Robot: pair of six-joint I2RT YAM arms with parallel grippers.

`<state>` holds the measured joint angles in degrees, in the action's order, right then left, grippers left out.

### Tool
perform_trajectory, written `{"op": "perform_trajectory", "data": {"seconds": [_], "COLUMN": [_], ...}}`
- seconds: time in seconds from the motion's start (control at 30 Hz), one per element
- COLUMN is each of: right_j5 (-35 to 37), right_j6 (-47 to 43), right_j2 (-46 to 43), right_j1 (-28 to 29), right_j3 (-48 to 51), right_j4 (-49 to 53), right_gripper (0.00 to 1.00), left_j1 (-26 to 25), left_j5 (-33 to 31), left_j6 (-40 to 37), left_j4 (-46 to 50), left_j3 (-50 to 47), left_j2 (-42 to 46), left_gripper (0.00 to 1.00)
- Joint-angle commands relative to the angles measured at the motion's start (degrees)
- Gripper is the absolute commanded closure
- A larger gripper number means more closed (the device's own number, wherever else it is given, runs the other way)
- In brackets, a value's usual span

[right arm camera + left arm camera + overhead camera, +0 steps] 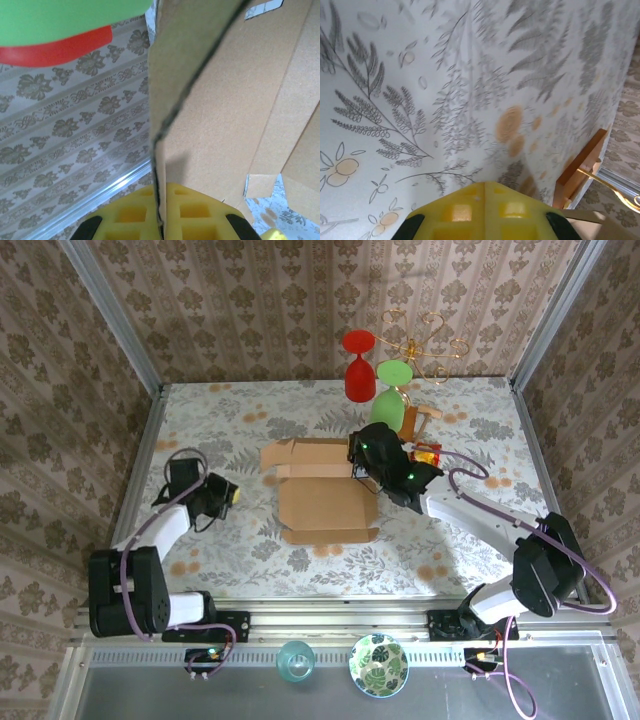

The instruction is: Fold the paper box

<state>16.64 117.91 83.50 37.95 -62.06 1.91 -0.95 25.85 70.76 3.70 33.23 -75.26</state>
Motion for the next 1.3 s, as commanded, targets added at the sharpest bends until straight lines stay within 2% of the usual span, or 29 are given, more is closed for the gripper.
{"op": "perform_trajectory", "data": {"seconds": [0.0,0.27,0.57,0.83,1.1,1.27], "right_j5": [3.46,3.39,2.94,2.72,2.56,2.08], "right_j6": [2.99,4.43,5.64,6.03,6.54,6.63], "right_j2": [-1.32,-0.46,-0.53,-0.84,-0.47,-0.23], "right_j1": [-0.56,-1.65,-2.5,-3.06,-3.23,-3.22], "right_j3": [0.27,-0.3,0.01,0.93,1.2,1.51], "right_j4": [2.48,2.53,2.91,2.49,1.39,1.08], "right_gripper": [1.0,1.0,1.0,1.0,1.0,1.0], "left_j1": [-3.23,-11.55,-16.11,-18.1,-22.19,-23.95], "left_j5": [3.04,0.24,-6.03,-6.43,-7.82,-8.29], "left_j6": [3.73,14.48,23.3,23.01,23.31,20.5], "left_j4": [-17.53,-48.27,-77.1,-77.25,-77.28,-73.43], "left_j3": [-2.37,-8.59,-12.25,-11.76,-11.02,-9.07], "left_j2": [-2.88,-16.02,-28.71,-26.51,-25.5,-23.13], "left_gripper": [0.95,0.89,0.73,0.69,0.68,0.66]}}
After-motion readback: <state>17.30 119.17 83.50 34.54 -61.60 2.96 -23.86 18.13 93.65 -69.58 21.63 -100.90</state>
